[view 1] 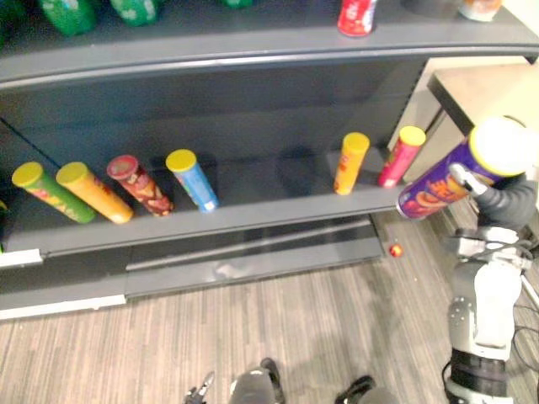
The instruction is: Put the gum and the chips on the shelf.
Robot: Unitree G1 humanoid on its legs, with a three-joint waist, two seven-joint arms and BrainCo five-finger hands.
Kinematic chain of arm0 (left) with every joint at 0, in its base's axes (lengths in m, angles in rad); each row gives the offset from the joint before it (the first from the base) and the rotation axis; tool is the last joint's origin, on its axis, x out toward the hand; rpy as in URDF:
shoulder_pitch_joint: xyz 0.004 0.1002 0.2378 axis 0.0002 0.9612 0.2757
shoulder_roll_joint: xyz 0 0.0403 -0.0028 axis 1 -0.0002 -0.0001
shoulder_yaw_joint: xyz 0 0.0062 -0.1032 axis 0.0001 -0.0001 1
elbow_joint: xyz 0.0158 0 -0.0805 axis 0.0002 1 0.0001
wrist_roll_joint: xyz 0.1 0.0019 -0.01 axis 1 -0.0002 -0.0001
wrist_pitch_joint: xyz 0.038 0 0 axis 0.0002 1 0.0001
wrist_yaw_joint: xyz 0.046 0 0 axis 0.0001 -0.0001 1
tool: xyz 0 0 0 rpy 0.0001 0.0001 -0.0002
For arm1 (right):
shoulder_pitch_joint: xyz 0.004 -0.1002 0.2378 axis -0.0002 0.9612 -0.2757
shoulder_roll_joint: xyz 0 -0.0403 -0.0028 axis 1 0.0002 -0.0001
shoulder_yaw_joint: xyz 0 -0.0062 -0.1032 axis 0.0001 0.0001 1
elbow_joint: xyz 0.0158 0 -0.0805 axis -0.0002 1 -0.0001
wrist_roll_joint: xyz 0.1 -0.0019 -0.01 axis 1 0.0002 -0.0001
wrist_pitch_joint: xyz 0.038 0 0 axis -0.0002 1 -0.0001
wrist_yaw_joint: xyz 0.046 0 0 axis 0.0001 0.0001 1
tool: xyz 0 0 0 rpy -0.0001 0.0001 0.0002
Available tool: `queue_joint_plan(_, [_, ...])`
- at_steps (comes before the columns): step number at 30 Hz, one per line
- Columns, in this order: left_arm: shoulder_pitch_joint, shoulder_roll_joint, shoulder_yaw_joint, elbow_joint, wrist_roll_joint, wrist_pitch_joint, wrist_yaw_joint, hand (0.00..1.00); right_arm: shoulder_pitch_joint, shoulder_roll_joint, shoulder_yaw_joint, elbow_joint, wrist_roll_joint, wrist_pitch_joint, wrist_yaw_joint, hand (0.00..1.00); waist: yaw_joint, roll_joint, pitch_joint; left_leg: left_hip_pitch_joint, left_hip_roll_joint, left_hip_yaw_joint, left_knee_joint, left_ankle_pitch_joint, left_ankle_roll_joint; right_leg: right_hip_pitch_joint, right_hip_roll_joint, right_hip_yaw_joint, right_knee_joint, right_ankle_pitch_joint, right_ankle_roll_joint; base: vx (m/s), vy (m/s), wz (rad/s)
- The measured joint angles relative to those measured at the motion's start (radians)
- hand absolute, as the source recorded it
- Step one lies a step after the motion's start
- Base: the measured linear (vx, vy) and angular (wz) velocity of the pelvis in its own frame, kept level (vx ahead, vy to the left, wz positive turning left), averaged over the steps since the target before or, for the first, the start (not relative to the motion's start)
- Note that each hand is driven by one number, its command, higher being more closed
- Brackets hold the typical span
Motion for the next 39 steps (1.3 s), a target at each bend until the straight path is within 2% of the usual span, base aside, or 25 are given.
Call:
queue_joint_plan(8, [0.001, -0.022, 0.000, -0.001, 0.002, 0.000, -0.021, 0.00, 0.049, 0.000, 0.078, 0.026, 0.008, 0.002, 0.066, 1.00, -0.007, -0.001, -0.001, 0.000, 0.009, 0.003, -0.029, 0.021, 0.001, -0.005, 0.025, 0.000, -0.024, 0.004, 0.004, -0.01, 0.001, -0.02])
queue_joint_plan(11, [0.000, -0.022, 0.000, -0.011, -0.004, 0.000, -0.022, 0.00, 0.049, 0.000, 0.128, 0.059, 0.010, 0.010, 0.071, 1.00, 0.005, -0.009, 0.000, -0.035, 0.031, -0.001, 0.025, 0.016, 0.005, -0.002, 0.047, -0.008, -0.051, 0.026, 0.001, 0.04, 0.021, 0.10])
queue_joint_plan(12, [0.001, -0.022, 0.000, -0.010, -0.025, 0.000, -0.022, 0.00, 0.049, 0.000, 0.147, 0.071, 0.011, 0.014, 0.073, 1.00, 0.022, -0.009, 0.000, -0.048, 0.050, 0.000, 0.065, 0.004, 0.005, 0.005, 0.057, -0.008, -0.061, 0.042, -0.006, 0.00, 0.000, 0.00])
queue_joint_plan(14, [0.009, -0.021, 0.000, -0.010, -0.044, 0.000, -0.022, 0.00, 0.049, 0.003, 0.175, 0.087, 0.019, 0.021, 0.081, 1.00, 0.027, -0.010, 0.000, -0.044, 0.068, -0.005, 0.109, -0.027, 0.010, 0.038, 0.067, -0.008, -0.069, 0.053, -0.001, 0.01, 0.066, 0.13])
queue_joint_plan(17, [0.011, -0.022, -0.003, -0.009, -0.075, 0.000, -0.020, 0.00, 0.047, 0.016, 0.212, 0.087, 0.019, 0.022, 0.085, 1.00, 0.026, -0.010, -0.001, -0.040, 0.066, -0.037, 0.135, -0.087, 0.021, 0.050, 0.026, 0.000, 0.028, 0.060, -0.004, -0.01, 0.137, 0.31])
queue_joint_plan(18, [0.011, -0.021, -0.003, -0.010, -0.078, -0.001, -0.018, 0.00, 0.048, 0.021, 0.223, 0.094, 0.018, 0.024, 0.084, 1.00, 0.020, -0.009, -0.001, -0.028, 0.048, -0.066, 0.131, -0.091, 0.027, 0.035, -0.011, 0.038, 0.117, 0.093, -0.050, 0.00, 0.194, 0.68])
queue_joint_plan(19, [0.012, -0.017, -0.015, -0.014, -0.077, -0.001, -0.011, 0.00, 0.049, 0.018, 0.229, 0.104, 0.018, 0.026, 0.085, 1.00, 0.018, -0.004, 0.000, 0.001, 0.026, -0.109, 0.111, -0.089, 0.038, 0.005, -0.034, 0.165, 0.210, 0.160, -0.146, 0.04, 0.194, 0.82])
queue_joint_plan(20, [0.014, -0.012, -0.027, -0.021, -0.076, -0.001, -0.008, 0.00, 0.051, 0.019, 0.229, 0.109, 0.018, 0.026, 0.085, 1.00, 0.016, -0.002, 0.000, 0.012, 0.017, -0.133, 0.102, -0.086, 0.043, -0.022, -0.028, 0.246, 0.248, 0.175, -0.164, 0.09, 0.181, 1.10])
queue_joint_plan(21, [0.015, 0.006, -0.066, -0.029, -0.072, -0.006, -0.003, 0.00, 0.056, 0.022, 0.229, 0.113, 0.018, 0.025, 0.086, 1.00, 0.011, 0.001, -0.001, 0.020, 0.002, -0.187, 0.080, -0.079, 0.054, -0.059, 0.045, 0.455, 0.253, 0.102, -0.097, 0.15, 0.135, 1.30])
queue_joint_plan(22, [0.014, 0.023, -0.079, -0.035, -0.071, -0.016, 0.003, 0.00, 0.056, 0.025, 0.235, 0.112, 0.020, 0.023, 0.086, 1.00, 0.011, -0.011, -0.008, 0.025, -0.023, -0.230, 0.051, -0.063, 0.065, -0.081, 0.113, 0.587, 0.222, 0.037, -0.068, 0.17, 0.111, 1.69])
queue_joint_plan(23, [0.008, 0.027, -0.079, -0.035, -0.070, -0.020, 0.011, 0.00, 0.056, 0.031, 0.239, 0.110, 0.031, 0.020, 0.085, 1.00, 0.005, -0.017, -0.012, 0.026, -0.053, -0.273, 0.028, -0.047, 0.069, -0.090, 0.144, 0.635, 0.173, 0.015, -0.057, 0.16, 0.059, 1.41])
queue_joint_plan(25, [0.009, 0.027, -0.079, -0.032, -0.061, -0.022, 0.023, 0.00, 0.054, 0.047, 0.256, 0.111, 0.041, 0.020, 0.085, 1.00, 0.009, -0.018, -0.013, 0.027, -0.091, -0.323, 0.018, -0.040, 0.069, -0.115, 0.169, 0.660, 0.103, 0.014, -0.052, 0.14, 0.006, 1.01])
queue_joint_plan(27, [0.010, 0.032, -0.078, -0.012, -0.060, -0.021, 0.031, 0.00, 0.055, 0.061, 0.277, 0.118, 0.042, 0.021, 0.087, 1.00, 0.017, -0.019, -0.013, 0.032, -0.105, -0.349, 0.022, -0.040, 0.067, -0.133, 0.190, 0.688, 0.049, 0.016, -0.049, 0.12, -0.028, 0.70])
queue_joint_plan(29, [0.011, 0.036, -0.079, 0.002, -0.060, -0.021, 0.031, 0.00, 0.058, 0.064, 0.295, 0.122, 0.042, 0.021, 0.086, 1.00, 0.016, -0.021, -0.014, 0.042, -0.128, -0.401, 0.024, -0.040, 0.053, -0.144, 0.219, 0.772, -0.022, 0.028, -0.031, 0.16, -0.128, 0.82])
queue_joint_plan(31, [0.014, 0.032, -0.078, 0.004, -0.060, -0.021, 0.033, 0.00, 0.059, 0.067, 0.306, 0.122, 0.047, 0.021, 0.086, 1.00, 0.017, -0.030, -0.020, 0.051, -0.139, -0.417, 0.037, -0.052, 0.028, -0.130, 0.220, 0.792, -0.072, 0.068, 0.017, 0.12, -0.180, 0.62])
queue_joint_plan(32, [0.015, 0.027, -0.075, 0.005, -0.060, -0.022, 0.043, 0.00, 0.059, 0.070, 0.316, 0.124, 0.049, 0.021, 0.087, 1.00, 0.020, -0.021, -0.020, 0.059, -0.126, -0.431, 0.046, -0.060, 0.008, -0.102, 0.231, 0.784, -0.090, 0.050, 0.035, 0.11, -0.220, 0.35])
queue_joint_plan(34, [0.020, -0.004, -0.052, 0.005, -0.059, -0.022, 0.058, 0.00, 0.060, 0.071, 0.343, 0.124, 0.051, 0.019, 0.087, 1.00, 0.018, -0.011, -0.025, 0.059, -0.089, -0.439, 0.021, -0.055, -0.023, -0.079, 0.270, 0.762, -0.145, 0.048, 0.031, 0.10, -0.254, 0.04])
queue_joint_plan(35, [0.019, -0.012, -0.046, 0.005, -0.059, -0.021, 0.062, 0.00, 0.062, 0.072, 0.346, 0.124, 0.056, 0.019, 0.089, 1.00, 0.018, -0.011, -0.025, 0.058, -0.078, -0.443, 0.009, -0.054, -0.028, -0.073, 0.281, 0.754, -0.161, 0.044, 0.024, 0.06, -0.292, 0.10])
queue_joint_plan(37, [0.017, -0.032, -0.040, 0.005, -0.042, -0.021, 0.070, 0.00, 0.094, 0.077, 0.346, 0.126, 0.065, 0.018, 0.096, 1.00, 0.008, -0.010, -0.026, 0.040, -0.049, -0.479, -0.031, -0.037, -0.064, -0.067, 0.309, 0.707, -0.192, 0.038, 0.005, 0.01, -0.217, 0.34])
queue_joint_plan(39, [0.016, -0.034, -0.038, 0.004, -0.009, -0.020, 0.072, 0.00, 0.127, 0.076, 0.341, 0.133, 0.082, 0.018, 0.100, 1.00, -0.002, -0.011, -0.027, 0.038, -0.031, -0.510, -0.078, -0.010, -0.076, -0.063, 0.323, 0.658, -0.200, 0.028, -0.015, 0.02, -0.182, 0.62])
